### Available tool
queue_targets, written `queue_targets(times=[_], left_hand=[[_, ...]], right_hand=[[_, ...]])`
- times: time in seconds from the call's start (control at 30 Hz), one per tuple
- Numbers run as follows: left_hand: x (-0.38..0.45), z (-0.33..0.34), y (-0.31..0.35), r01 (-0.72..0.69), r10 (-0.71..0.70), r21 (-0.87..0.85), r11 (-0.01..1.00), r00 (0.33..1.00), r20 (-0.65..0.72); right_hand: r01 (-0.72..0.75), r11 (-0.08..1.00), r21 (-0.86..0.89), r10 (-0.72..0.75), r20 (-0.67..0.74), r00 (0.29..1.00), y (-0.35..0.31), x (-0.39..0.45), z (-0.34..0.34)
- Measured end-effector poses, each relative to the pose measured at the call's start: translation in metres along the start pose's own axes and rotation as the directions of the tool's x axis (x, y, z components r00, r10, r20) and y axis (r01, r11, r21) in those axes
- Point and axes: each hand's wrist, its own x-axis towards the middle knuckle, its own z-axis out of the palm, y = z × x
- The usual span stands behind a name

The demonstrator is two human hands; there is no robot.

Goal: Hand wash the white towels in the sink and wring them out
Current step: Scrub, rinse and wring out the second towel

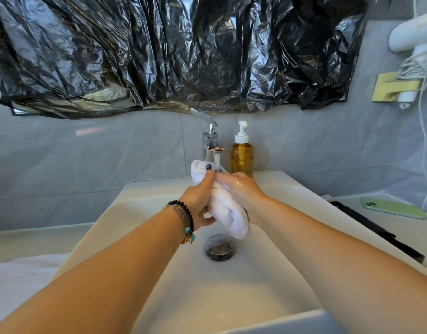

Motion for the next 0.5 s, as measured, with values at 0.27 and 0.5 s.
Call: queue_targets(times=[0.27,0.5], left_hand=[[-0.006,-0.004,-0.006,-0.066,0.079,-0.062,0.996,0.967,0.243],[-0.007,-0.007,-0.005,-0.069,0.074,-0.045,0.997,0.988,0.136]], right_hand=[[-0.148,0.981,0.124,0.165,-0.143,0.976,-0.003,0.012,-0.034],[-0.190,0.977,0.100,0.201,-0.114,0.973,-0.002,0.020,-0.047]])
